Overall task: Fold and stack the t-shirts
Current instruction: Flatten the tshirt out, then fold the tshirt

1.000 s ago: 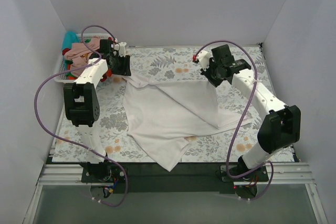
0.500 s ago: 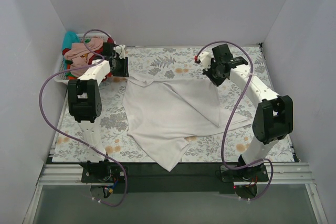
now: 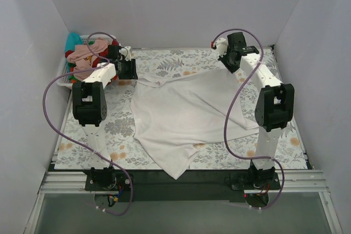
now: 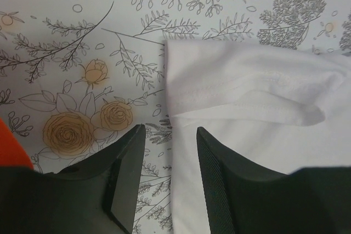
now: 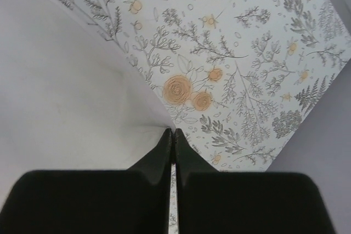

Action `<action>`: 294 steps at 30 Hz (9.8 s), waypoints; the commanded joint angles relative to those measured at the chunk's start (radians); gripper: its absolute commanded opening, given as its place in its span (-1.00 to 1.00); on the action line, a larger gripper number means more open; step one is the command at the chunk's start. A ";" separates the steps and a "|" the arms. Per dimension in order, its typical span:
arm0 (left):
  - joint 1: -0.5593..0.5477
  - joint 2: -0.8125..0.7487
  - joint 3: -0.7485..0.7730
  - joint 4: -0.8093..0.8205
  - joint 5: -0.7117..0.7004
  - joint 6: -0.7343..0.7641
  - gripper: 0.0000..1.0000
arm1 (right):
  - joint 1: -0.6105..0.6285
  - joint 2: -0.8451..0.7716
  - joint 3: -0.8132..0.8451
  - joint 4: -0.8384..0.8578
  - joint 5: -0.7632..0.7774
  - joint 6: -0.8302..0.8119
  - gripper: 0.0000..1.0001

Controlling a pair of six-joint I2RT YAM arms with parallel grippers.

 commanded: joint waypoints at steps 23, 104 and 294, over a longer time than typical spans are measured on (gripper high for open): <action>0.013 0.086 0.080 0.043 0.193 0.008 -0.26 | -0.014 0.194 0.158 0.135 0.147 -0.011 -0.97; 0.036 -0.340 0.279 -0.111 0.092 0.051 -1.00 | -0.037 -0.295 0.224 0.063 0.074 -0.034 -0.97; -0.074 0.432 0.606 0.152 -0.091 -0.119 -0.14 | -0.213 0.443 0.353 0.028 -0.408 0.234 0.04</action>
